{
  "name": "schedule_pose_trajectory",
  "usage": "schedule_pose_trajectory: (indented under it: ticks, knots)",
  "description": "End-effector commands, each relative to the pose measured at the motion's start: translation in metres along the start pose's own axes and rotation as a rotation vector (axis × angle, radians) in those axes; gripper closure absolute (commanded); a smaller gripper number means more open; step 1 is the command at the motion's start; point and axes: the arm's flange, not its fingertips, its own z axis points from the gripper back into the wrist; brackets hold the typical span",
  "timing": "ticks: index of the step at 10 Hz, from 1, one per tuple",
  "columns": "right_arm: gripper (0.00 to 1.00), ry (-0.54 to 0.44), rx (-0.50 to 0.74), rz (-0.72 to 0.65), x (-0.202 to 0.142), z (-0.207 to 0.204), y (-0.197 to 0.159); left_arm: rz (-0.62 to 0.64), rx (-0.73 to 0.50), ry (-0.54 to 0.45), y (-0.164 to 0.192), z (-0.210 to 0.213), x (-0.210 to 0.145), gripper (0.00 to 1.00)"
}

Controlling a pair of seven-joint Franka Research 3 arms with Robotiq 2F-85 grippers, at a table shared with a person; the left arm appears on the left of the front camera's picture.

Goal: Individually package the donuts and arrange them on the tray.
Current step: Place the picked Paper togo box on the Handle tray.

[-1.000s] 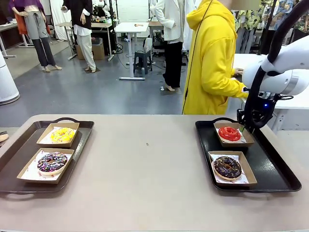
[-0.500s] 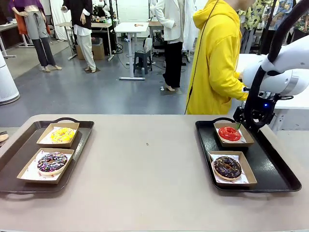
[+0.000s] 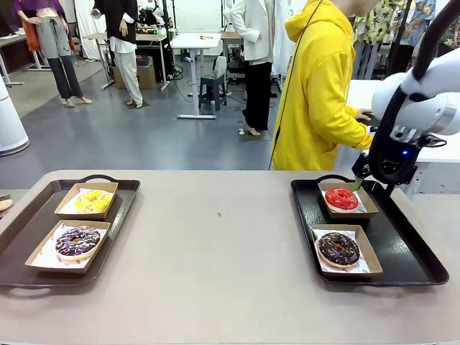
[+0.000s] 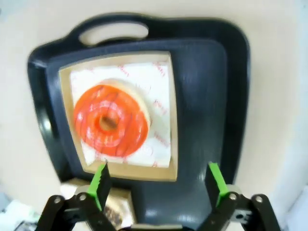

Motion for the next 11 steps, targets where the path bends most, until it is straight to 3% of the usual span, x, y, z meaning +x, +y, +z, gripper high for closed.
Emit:
schedule_pose_trajectory:
  ticks: [1, 5, 8, 11]
  knots:
    - [0.0, -0.022, 0.214, 0.017, -0.046, 0.044, -0.039, -0.005, -0.008, -0.002, 0.0, 0.002, -0.001, 0.05]
    - [0.0, -0.198, 0.7, 0.137, -0.12, 0.097, -0.132, -0.005, -0.008, -0.002, 0.0, 0.002, -0.001, 0.05]
    - [0.0, -0.237, 0.824, 0.226, -0.152, 0.094, -0.179, -0.005, -0.008, -0.002, 0.0, 0.002, -0.001, 0.05]
    - [0.0, -0.21, 0.9, 0.198, -0.157, 0.076, -0.215, -0.005, -0.008, -0.002, 0.0, 0.002, -0.001, 0.05]
